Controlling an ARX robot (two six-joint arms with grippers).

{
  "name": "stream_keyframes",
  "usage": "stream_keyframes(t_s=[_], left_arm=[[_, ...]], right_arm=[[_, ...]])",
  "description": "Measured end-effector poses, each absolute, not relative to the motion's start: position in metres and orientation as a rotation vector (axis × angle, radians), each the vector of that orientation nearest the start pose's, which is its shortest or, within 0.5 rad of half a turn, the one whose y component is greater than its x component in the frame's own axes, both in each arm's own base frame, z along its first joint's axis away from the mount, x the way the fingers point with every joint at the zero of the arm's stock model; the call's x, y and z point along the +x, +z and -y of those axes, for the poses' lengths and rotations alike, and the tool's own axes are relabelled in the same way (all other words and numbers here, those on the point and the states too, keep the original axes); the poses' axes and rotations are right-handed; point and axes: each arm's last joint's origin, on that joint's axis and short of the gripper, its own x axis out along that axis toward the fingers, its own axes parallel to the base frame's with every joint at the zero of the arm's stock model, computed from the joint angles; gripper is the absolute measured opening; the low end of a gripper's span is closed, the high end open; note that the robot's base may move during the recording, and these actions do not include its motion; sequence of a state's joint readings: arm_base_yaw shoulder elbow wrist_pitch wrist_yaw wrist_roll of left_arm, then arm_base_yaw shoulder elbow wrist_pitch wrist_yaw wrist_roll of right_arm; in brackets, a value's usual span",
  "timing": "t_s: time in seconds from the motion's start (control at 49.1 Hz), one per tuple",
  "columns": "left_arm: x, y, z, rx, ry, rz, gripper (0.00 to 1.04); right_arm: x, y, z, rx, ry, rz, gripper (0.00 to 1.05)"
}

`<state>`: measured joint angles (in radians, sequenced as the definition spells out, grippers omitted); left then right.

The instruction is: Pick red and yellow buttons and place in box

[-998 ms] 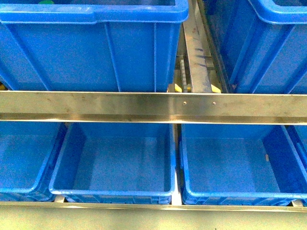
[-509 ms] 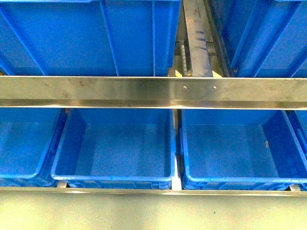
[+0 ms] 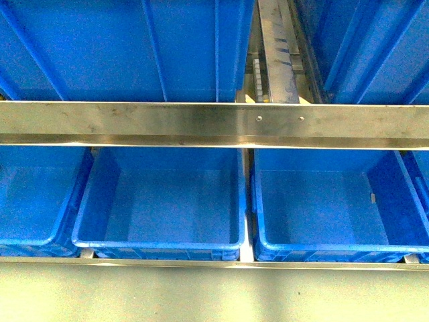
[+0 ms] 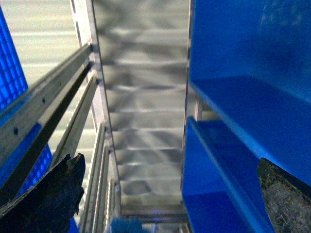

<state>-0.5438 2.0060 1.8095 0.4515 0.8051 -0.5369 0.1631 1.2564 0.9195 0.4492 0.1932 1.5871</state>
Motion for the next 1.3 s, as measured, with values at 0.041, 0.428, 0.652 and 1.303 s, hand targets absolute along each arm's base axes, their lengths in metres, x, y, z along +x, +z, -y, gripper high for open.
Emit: stream_keyframes(t_s=[0.041, 0.428, 0.652, 1.303], left_arm=[[0.391, 0.377, 0.261, -0.413, -1.384, -0.091, 0.33], [0.391, 0.374, 0.265, -0.402, -1.405, -0.114, 0.33], [0.391, 0.367, 0.271, -0.407, -1.406, -0.123, 0.33], [0.382, 0.355, 0.298, -0.414, -1.437, -0.168, 0.33]], right_arm=[[0.281, 0.341, -0.049, 1.611, 0.089, 0.092, 1.02], [0.281, 0.353, -0.056, 1.627, 0.135, 0.106, 1.02], [0.282, 0.358, -0.05, 1.645, 0.121, 0.13, 1.02], [0.271, 0.367, -0.04, 1.667, 0.101, 0.172, 1.02]])
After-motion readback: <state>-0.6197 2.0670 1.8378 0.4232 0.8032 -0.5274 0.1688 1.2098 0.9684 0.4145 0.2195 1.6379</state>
